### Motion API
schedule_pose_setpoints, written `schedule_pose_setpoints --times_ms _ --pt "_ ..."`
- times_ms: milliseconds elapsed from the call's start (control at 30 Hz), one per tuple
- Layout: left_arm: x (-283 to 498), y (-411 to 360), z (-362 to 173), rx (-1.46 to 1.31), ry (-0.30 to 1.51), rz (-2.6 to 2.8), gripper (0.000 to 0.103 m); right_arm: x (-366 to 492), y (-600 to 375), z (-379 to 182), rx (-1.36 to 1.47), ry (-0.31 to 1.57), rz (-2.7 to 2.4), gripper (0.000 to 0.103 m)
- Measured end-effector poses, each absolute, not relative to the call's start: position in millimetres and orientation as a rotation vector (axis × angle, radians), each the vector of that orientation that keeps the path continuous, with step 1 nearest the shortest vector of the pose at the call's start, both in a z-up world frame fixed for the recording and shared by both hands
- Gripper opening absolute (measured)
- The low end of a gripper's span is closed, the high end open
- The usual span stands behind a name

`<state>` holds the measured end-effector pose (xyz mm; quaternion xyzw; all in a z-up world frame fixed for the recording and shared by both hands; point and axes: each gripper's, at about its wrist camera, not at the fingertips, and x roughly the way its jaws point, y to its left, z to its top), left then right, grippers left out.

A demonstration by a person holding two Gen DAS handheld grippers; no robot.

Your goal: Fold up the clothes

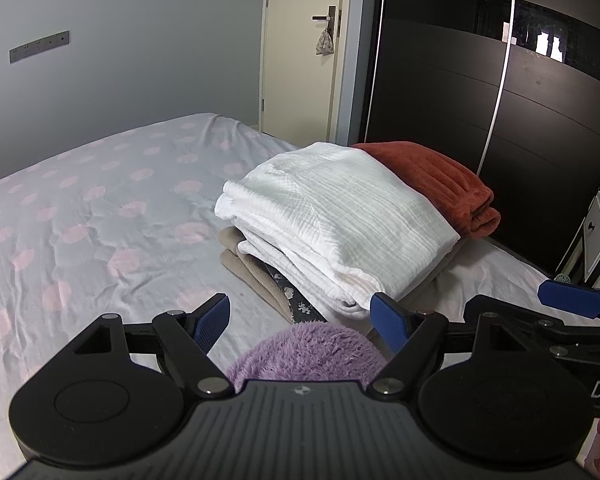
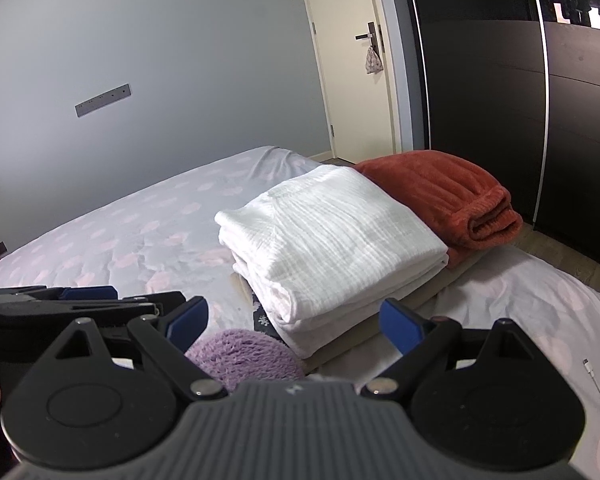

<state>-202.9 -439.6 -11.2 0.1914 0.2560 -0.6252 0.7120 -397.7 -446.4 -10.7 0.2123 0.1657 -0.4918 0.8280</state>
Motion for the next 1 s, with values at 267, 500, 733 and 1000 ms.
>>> schedule_pose_setpoints --times_ms 267,500,733,1000 --pt "-203.4 -438.1 -11.4 0.431 0.571 -1.385 0.077 -396.7 -443.5 -10.9 0.450 0.353 -1.040 0.094" --pt "-204.0 -437.6 -11.7 0.432 0.580 -1.389 0.077 -397.4 -442.9 -11.1 0.451 0.354 -1.035 0.094" --pt "-206.4 -436.8 -12.2 0.432 0.571 -1.385 0.077 -397.7 -441.7 -10.9 0.449 0.351 -1.035 0.094" --pt "-205.4 -436.0 -11.2 0.424 0.572 -1.389 0.077 -398.1 -441.1 -10.2 0.446 0.349 -1.033 0.094"
